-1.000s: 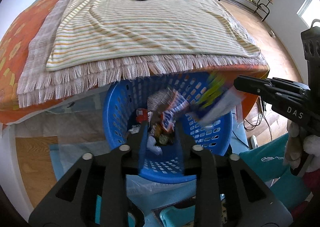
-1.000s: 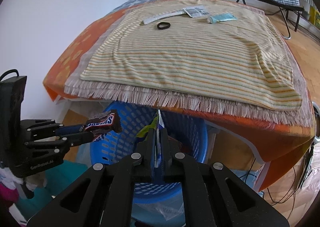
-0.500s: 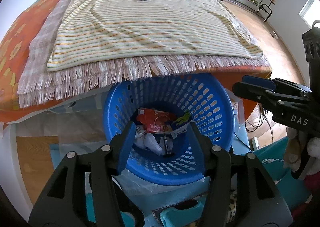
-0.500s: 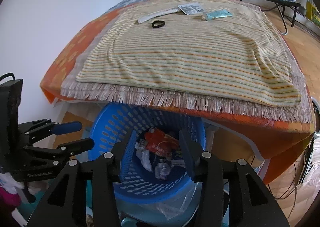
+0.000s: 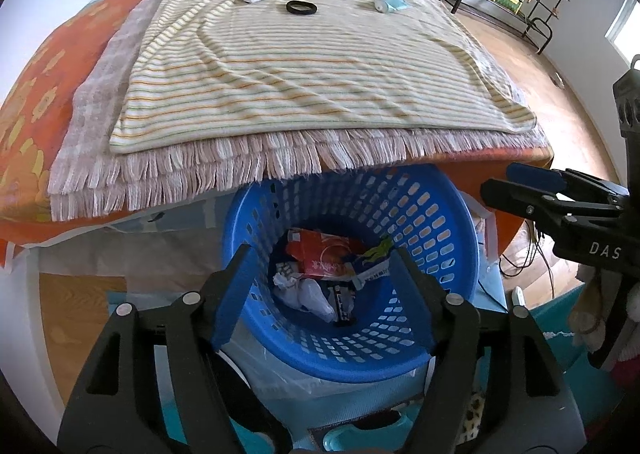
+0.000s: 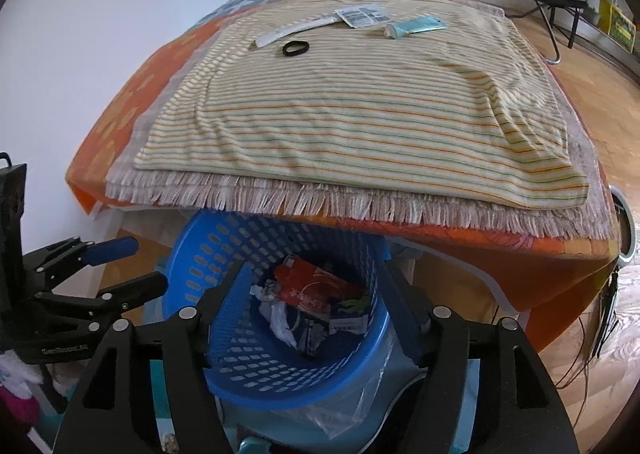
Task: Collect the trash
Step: 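Move both grippers back over the remaining items on the towel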
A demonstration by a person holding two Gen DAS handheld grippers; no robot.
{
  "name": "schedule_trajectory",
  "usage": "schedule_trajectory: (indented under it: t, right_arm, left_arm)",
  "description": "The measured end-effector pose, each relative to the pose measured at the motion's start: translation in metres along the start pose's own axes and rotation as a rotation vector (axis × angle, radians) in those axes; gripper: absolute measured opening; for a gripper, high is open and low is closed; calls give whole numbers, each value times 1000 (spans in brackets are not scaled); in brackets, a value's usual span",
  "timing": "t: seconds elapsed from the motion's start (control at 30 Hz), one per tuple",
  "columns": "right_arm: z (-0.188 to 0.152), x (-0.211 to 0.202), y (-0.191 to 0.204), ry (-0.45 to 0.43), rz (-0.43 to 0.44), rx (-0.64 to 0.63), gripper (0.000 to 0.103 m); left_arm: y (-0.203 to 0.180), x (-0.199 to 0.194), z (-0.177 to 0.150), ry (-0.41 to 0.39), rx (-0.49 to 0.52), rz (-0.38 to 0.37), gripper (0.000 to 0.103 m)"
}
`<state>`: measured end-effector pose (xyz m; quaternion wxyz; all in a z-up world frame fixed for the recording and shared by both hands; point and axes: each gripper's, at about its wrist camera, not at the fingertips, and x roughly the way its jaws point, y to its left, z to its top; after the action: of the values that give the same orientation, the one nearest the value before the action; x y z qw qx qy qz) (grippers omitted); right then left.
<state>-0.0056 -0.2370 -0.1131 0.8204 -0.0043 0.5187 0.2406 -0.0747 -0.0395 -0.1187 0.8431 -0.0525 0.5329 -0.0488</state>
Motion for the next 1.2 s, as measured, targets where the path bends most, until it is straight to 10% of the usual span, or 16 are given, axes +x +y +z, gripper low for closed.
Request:
schedule_trajectory:
  t: [1.2]
  right_arm:
    - [92, -19, -17, -95, -52, 54, 67]
  left_arm:
    - [6, -18, 90, -107, 45, 10, 71]
